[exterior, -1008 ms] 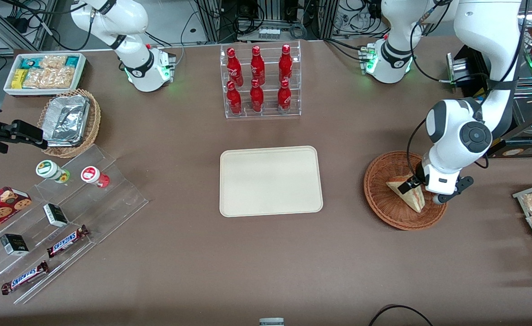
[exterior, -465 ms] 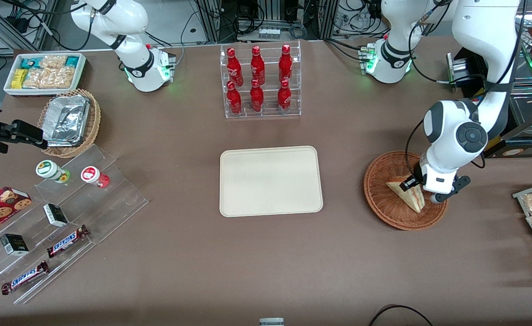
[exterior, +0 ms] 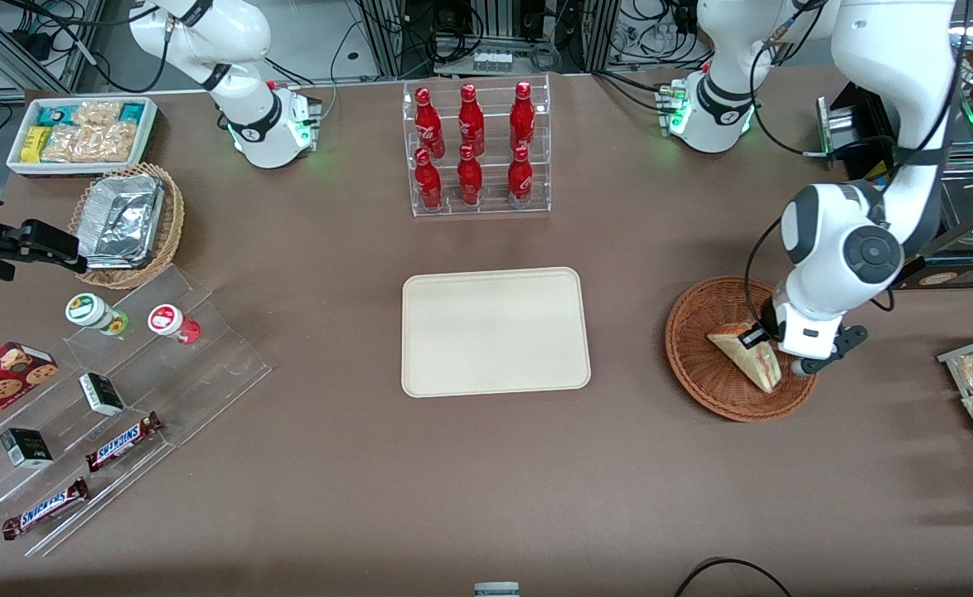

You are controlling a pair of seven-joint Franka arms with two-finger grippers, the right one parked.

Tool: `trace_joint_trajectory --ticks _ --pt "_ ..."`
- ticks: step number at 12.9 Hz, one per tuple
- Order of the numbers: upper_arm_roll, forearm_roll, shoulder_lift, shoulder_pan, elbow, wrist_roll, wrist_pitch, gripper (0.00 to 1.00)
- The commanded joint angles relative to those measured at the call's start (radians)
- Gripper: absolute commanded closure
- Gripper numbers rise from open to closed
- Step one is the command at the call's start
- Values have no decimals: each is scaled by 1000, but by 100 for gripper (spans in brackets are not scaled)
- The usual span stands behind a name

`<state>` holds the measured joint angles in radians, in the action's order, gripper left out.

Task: Place sandwich from basket to tray
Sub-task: 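Lift the sandwich and carry it toward the cream tray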

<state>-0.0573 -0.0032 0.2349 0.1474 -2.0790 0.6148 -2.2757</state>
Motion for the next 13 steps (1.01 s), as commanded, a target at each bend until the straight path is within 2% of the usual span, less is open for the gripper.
trace_joint_trajectory --ticks 1,3,5,8,13 --pt "-1 0 -23 35 216 -4 268 100" --pt "-1 8 -16 95 398 -47 457 100" --pt "-1 2 -16 159 479 -81 511 100" --pt "1 -9 41 294 574 20 512 100" --pt "-1 -6 263 503 773 249 499 100"
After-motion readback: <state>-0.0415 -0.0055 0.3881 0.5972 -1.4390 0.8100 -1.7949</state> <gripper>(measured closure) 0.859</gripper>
